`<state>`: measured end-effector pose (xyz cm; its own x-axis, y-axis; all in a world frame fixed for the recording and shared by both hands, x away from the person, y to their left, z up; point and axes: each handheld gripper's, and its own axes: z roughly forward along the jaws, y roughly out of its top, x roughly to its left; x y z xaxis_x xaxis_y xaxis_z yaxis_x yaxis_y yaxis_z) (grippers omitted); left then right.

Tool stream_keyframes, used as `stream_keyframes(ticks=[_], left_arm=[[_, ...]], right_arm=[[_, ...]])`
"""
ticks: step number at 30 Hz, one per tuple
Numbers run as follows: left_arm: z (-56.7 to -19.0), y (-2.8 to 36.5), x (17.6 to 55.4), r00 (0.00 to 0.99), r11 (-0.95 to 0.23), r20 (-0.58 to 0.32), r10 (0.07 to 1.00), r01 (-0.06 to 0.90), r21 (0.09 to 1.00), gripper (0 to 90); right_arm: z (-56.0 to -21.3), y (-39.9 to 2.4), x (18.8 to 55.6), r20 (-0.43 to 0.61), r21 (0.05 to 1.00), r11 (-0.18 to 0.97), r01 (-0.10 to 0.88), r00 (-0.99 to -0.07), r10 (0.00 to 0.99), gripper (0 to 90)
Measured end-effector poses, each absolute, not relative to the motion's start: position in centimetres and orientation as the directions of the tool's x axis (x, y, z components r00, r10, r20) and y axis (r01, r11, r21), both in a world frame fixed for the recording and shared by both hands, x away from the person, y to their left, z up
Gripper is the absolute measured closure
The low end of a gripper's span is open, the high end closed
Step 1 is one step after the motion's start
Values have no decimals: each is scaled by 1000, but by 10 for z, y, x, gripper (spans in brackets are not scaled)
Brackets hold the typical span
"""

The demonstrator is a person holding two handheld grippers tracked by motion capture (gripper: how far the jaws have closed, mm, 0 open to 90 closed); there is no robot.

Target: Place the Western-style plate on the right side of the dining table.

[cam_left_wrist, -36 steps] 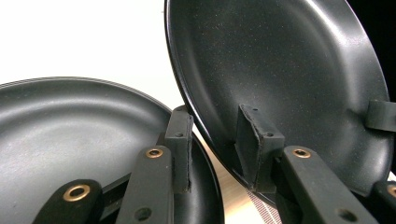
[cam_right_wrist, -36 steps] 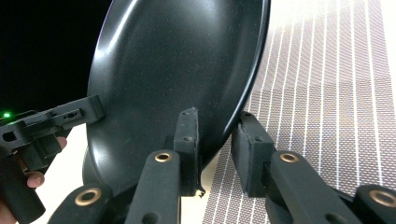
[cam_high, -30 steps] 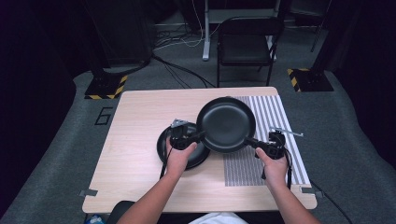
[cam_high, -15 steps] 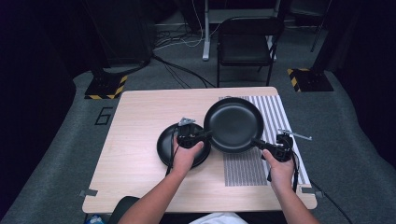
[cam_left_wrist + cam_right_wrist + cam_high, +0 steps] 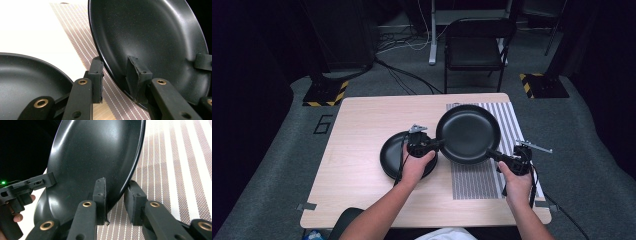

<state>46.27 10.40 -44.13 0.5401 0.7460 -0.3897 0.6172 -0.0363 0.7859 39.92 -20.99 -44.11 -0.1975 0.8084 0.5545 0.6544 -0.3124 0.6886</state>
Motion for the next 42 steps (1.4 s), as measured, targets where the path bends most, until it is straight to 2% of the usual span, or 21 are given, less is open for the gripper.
stream_keyframes(ticks=[25,42], left_arm=[[-450,78,473,556,-49,-413,721,636,770,666],[-446,58,483,562,-34,-432,705,635,771,667]], right_arm=[[-447,-231,395,546,688,-339,642,-149,825,722],[-439,-247,401,535,702,-353,619,-130,835,722]])
